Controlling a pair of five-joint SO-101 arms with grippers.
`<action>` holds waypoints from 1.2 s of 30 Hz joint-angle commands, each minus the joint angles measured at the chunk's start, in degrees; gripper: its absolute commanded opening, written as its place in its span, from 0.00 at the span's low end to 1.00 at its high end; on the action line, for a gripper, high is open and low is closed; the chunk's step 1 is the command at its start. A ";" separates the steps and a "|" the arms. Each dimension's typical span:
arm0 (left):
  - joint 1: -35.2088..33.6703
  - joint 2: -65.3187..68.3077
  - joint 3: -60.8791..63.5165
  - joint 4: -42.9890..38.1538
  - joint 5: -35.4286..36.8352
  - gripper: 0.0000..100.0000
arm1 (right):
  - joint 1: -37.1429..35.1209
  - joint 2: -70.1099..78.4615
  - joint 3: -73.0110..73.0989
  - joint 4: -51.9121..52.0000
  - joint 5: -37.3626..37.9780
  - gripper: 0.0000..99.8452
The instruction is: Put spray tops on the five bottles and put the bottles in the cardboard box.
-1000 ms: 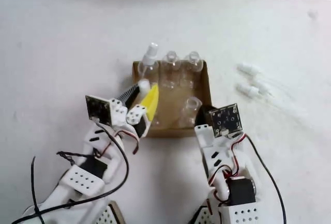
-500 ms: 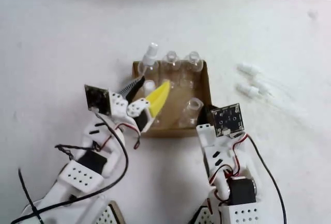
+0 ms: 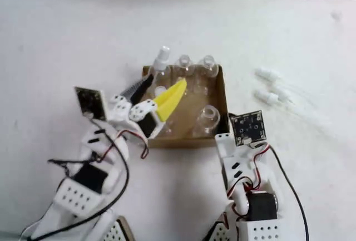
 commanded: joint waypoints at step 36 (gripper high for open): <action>-31.16 -11.21 9.85 -10.46 -16.62 0.02 | 7.87 -0.04 1.23 -9.54 -7.65 0.02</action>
